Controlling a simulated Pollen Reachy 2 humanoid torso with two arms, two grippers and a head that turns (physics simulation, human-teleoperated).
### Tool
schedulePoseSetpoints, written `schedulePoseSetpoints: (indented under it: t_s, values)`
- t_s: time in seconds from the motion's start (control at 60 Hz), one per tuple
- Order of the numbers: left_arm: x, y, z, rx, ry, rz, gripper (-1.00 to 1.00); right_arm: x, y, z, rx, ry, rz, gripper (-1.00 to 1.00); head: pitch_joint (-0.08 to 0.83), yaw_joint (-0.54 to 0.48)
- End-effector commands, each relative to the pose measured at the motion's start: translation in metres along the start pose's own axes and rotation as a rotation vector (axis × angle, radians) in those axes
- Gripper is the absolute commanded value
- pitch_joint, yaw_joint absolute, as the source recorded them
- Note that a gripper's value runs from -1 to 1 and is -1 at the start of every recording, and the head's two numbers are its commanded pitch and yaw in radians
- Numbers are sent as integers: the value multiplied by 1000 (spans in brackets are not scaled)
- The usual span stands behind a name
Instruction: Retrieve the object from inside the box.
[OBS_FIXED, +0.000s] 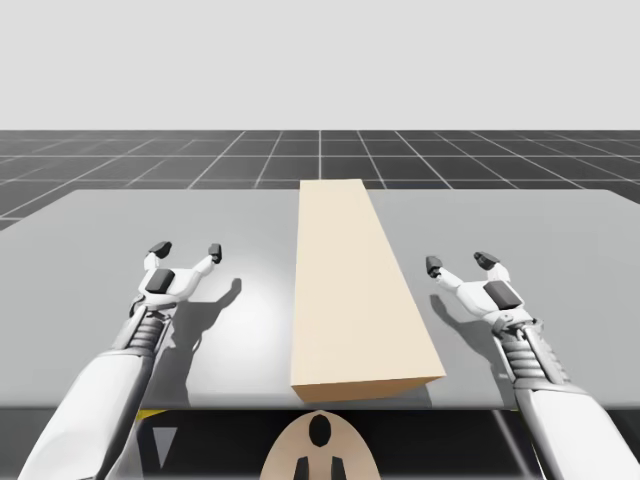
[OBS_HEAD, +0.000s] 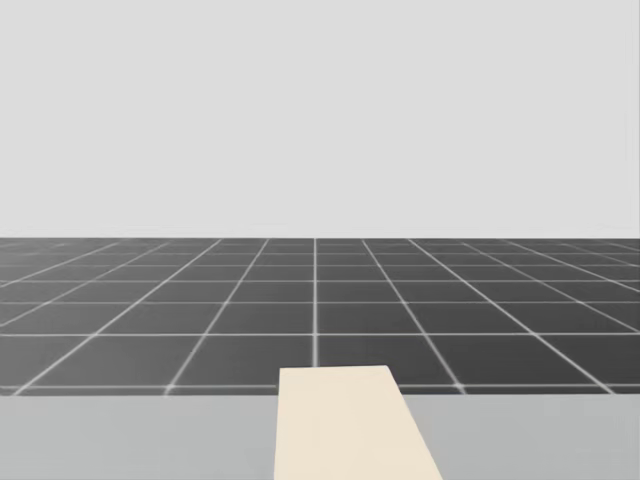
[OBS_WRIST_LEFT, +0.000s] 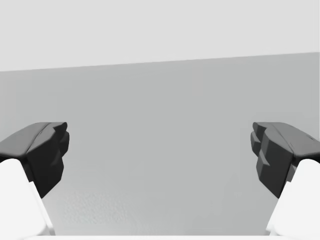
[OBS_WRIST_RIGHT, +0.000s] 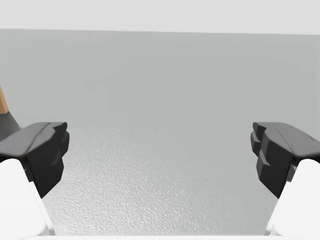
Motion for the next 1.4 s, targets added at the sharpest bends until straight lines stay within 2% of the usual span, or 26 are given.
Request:
schedulePoseSetpoints:
  t_s: [0.017, 0.083, 0.1, 0.2, 0.267, 0.333, 0.367, 0.383, 0.4, 0.467, 0.483, 0.517, 0.617, 0.717, 0.75, 0.917, 1.0, 1.067, 1.1, 1.2, 1.4]
  values:
    - [0, 0, -1, 0, 2, -2, -1000, -1, 1, 2, -20, 16, 7, -1000, -22, -11]
    - [0, 0, -1, -2, 6, -1, -1000, -1, 0, 1, 2, 21, 7, -1000, -23, -9]
    - [-1, 0, -1, -6, 11, -2, -1000, -1, 0, 1, 19, 30, -4, -1000, -24, -8]
    - [-7, -4, -4, -55, 71, -15, -1000, -9, 0, -3, 80, 114, 13, -1000, -21, -11]
    - [-11, -10, -3, -116, 103, -26, -1000, -15, 7, -5, 164, 165, 29, -1000, -21, -10]
    - [-12, -19, 1, -197, 113, -37, -1000, -18, 18, -4, 246, 184, 49, -1000, -20, -10]
    - [-12, -25, 3, -248, 111, -42, -1000, -20, 24, -2, 284, 182, 83, -1000, -21, -10]
    - [-12, -28, 5, -287, 111, -44, -1000, -20, 27, -1, 308, 185, 114, -1000, -20, -11]
    - [-12, -30, 7, -303, 108, -45, -1000, -20, 29, -1, 319, 183, 123, -1000, -20, -11]
    - [-10, -42, 14, -402, 99, -55, -1000, -20, 39, 3, 408, 162, 114, -1000, -20, -12]
    - [-10, -48, 18, -445, 89, -67, -1000, -20, 43, 5, 442, 147, 143, -1000, -19, -12]
    - [-9, -51, 20, -473, 85, -69, -1000, -19, 46, 6, 459, 127, 160, -1000, -20, -11]
    - [-7, -69, 33, -605, 68, -76, -1000, -16, 56, 14, 549, 66, 182, -1000, -20, -10]
    - [-4, -82, 44, -714, 49, -64, -1000, -13, 64, 20, 625, 7, 181, -1000, -20, -12]
    - [-4, -86, 47, -738, 48, -65, -1000, -13, 67, 22, 650, -4, 169, -1000, -20, -13]
    - [-2, -99, 57, -833, 38, -62, -1000, -11, 83, 31, 758, -48, 177, -1000, -15, -14]
    - [-2, -104, 61, -871, 38, -66, -1000, -12, 89, 31, 803, -65, 164, -1000, -11, -17]
    - [-2, -108, 65, -907, 41, -77, -1000, -14, 96, 31, 860, -72, 119, -1000, -10, -16]
    - [-3, -110, 66, -912, 41, -87, -1000, -15, 98, 30, 870, -68, 114, -1000, -10, -14]
    - [-6, -112, 66, -913, 51, -103, -1000, -20, 107, 26, 894, -63, 137, -1000, -9, -15]
    - [-7, -113, 67, -918, 54, -115, -1000, -24, 118, 11, 961, -61, 127, -1000, -1, -32]
